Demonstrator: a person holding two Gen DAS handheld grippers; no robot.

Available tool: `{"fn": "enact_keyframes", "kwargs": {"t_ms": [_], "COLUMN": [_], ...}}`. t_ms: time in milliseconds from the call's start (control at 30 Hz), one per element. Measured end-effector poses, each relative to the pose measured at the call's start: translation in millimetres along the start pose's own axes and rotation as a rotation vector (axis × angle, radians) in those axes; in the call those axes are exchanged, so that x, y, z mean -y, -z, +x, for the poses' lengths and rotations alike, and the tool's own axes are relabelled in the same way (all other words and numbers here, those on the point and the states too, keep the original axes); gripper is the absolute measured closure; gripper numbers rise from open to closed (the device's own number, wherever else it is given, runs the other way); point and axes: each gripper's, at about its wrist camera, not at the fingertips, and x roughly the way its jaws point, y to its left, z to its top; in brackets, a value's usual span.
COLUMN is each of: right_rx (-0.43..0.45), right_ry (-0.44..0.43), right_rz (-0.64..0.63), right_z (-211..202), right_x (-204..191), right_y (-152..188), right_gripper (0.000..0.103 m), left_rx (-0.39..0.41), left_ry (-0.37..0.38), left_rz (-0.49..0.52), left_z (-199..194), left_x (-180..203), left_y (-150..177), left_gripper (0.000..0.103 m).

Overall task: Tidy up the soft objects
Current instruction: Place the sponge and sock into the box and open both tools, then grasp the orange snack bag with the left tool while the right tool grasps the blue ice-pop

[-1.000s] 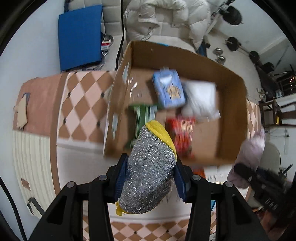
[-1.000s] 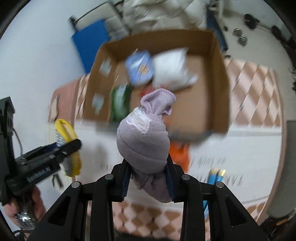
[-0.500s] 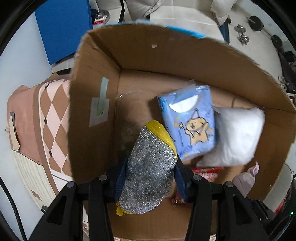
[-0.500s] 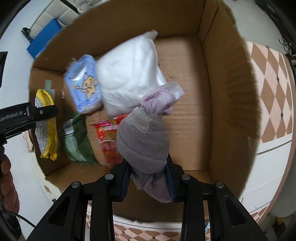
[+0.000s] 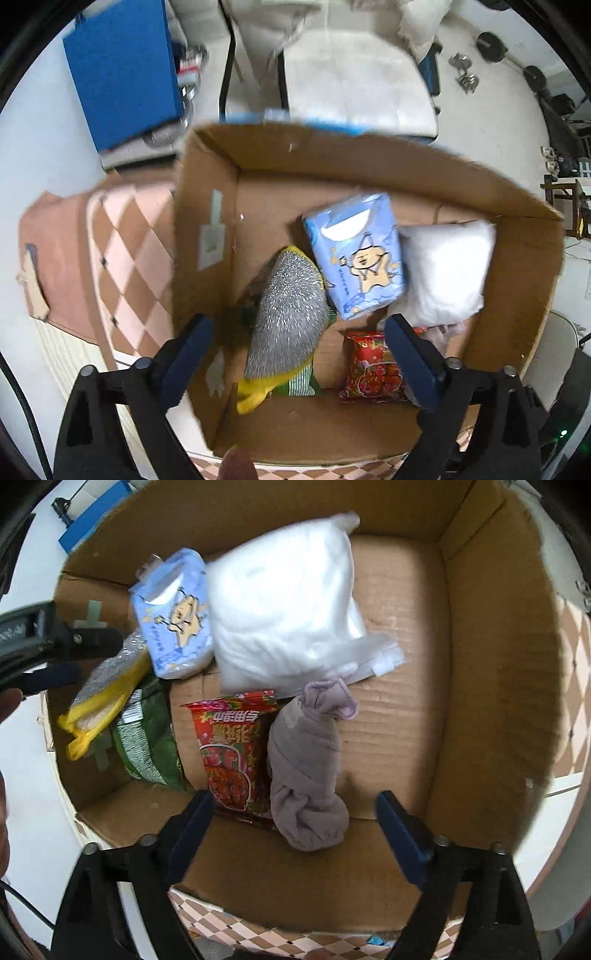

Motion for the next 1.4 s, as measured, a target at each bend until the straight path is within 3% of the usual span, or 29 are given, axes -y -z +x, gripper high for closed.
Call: {"fn": "enact_keyframes", "kwargs": {"t_ms": [133, 333, 533, 667, 767, 967, 1400], "right_rx": [0.104, 0.24, 0.292, 0.254, 0.186, 0.098, 0.038], "right_ry": [0.03, 0.03, 0.034, 0.037, 0.01, 0.041, 0.035], "right_rz": [-0.015, -0.002, 0.064, 0.134, 0.195, 0.273, 0.262], "right_z": [-33.8, -81.7, -90.3, -61.1, -29.4, 24.4, 53.1], "right_x": [-4.6, 7.6, 44.0, 78.1, 102.1, 142.3, 155.2], "right_y": [14.3, 63.2, 134.5, 189.6, 212.5, 238.0, 246.6], "right_gripper": [0.0, 0.0, 0.0, 0.0, 0.0, 0.0, 0.0], "left_rx": [0.084, 0.232, 0.316, 0.274, 0.23, 0.152, 0.051], "left_ry": [0.033, -0.025, -0.089, -0.073, -0.088, -0.109, -0.115], "left_rz": [0.027, 0.08, 0.089, 0.092, 0.12, 0.167, 0.215], "left_z": [-35.6, -75.8, -60.0, -29.7, -1.8, 48.6, 101.2], "left_x": [4.8, 33.7, 51.0, 64.0, 78.2, 111.6, 155.3], "left_y": [33.7, 117.6, 206.4, 238.7, 248.0, 251.5, 230.3], "left_gripper": [0.006, 0.006, 0.006, 0.006, 0.006, 0.006, 0.006]}}
